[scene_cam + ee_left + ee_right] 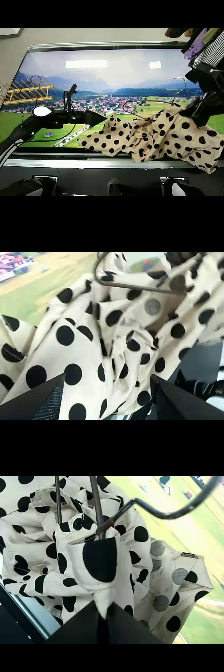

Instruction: Fold the clothes and pants, and hang the long-sleeved shirts on hangers.

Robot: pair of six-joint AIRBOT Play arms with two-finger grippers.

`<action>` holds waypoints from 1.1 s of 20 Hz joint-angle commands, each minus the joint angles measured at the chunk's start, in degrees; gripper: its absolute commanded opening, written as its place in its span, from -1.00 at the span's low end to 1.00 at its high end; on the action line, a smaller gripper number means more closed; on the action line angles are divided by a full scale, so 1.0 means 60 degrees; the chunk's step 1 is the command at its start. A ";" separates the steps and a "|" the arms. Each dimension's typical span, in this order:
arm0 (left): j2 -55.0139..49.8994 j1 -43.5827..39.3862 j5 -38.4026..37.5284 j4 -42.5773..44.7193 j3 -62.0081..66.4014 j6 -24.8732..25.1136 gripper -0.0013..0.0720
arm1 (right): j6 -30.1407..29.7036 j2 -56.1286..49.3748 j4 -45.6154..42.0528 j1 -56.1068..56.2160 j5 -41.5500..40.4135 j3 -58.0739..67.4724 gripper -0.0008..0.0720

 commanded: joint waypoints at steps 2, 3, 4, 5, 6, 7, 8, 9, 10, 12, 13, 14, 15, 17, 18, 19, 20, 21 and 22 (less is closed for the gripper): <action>-0.0510 -0.1752 0.1625 -0.0091 -0.0007 -0.0900 0.61 | 0.0477 0.0168 -0.0025 0.0011 -0.0157 0.0000 -0.92; -0.0721 -0.2339 0.2251 -0.0463 0.0000 -0.0889 0.61 | 0.0474 0.0168 -0.0022 0.0011 -0.0157 0.0000 -0.92; -0.0980 -0.2874 0.2849 -0.0991 0.0018 -0.0882 0.62 | 0.0470 0.0168 -0.0025 0.0011 -0.0160 0.0000 -0.92; -0.1220 -0.3264 0.3249 -0.1475 0.0029 -0.0838 0.62 | 0.0466 0.0168 -0.0025 0.0011 -0.0171 0.0000 -0.92; -0.1472 -0.3570 0.3493 -0.1931 0.0036 -0.0699 0.61 | 0.0470 0.0168 -0.0029 0.0011 -0.0219 0.0000 -0.92; -0.1705 -0.3774 0.3534 -0.2138 0.0091 -0.0576 0.50 | 0.0470 0.0168 -0.0025 0.0011 -0.0244 0.0000 -0.92; -0.1949 -0.3934 0.3537 -0.2248 0.0200 -0.0561 0.32 | 0.0470 0.0168 -0.0025 0.0011 -0.0248 0.0000 -0.92; -0.2171 -0.4054 0.3541 -0.2368 0.0331 -0.0561 0.24 | 0.0470 0.0168 -0.0025 0.0011 -0.0248 0.0000 -0.92; -0.2412 -0.4171 0.3555 -0.2503 0.0514 -0.0561 0.24 | 0.0470 0.0168 -0.0025 0.0011 -0.0251 0.0000 -0.92; -0.2860 -0.4339 0.3570 -0.2605 0.0911 -0.0561 0.24 | 0.0470 0.0168 -0.0025 0.0011 -0.0302 0.0000 -0.92; -0.3071 -0.4368 0.3577 -0.2645 0.1118 -0.0565 0.21 | 0.0470 0.0168 -0.0022 0.0011 -0.0321 0.0000 -0.92; -0.3253 -0.4379 0.3621 -0.2718 0.1304 -0.0561 0.04 | 0.0470 0.0168 -0.0025 0.0011 -0.0321 0.0000 -0.92; -0.3421 -0.4397 0.3676 -0.2787 0.1486 -0.0561 0.00 | 0.0470 0.0168 -0.0025 0.0011 -0.0317 0.0000 -0.92; -0.3690 -0.4419 0.3934 -0.2812 0.1792 -0.0565 -0.08 | 0.0470 0.0168 -0.0022 0.0011 -0.0317 0.0000 -0.92; -0.3785 -0.4433 0.4029 -0.2812 0.1891 -0.0565 -0.25 | 0.0470 0.0168 -0.0025 0.0011 -0.0313 0.0000 -0.92; -0.3861 -0.4444 0.4095 -0.2816 0.1953 -0.0565 -0.30 | 0.0470 0.0168 -0.0025 0.0011 -0.0313 0.0000 -0.92; -0.3938 -0.4477 0.4095 -0.2820 0.2007 -0.0572 -0.30 | 0.0470 0.0168 -0.0022 0.0011 -0.0310 0.0000 -0.92; -0.3985 -0.4543 0.4073 -0.2823 0.2033 -0.0597 -0.30 | 0.0470 0.0168 -0.0022 0.0011 -0.0313 0.0000 -0.92; -0.3993 -0.4619 0.4051 -0.2878 0.2033 -0.0594 -0.30 | 0.0470 0.0168 -0.0025 0.0011 -0.0317 0.0000 -0.92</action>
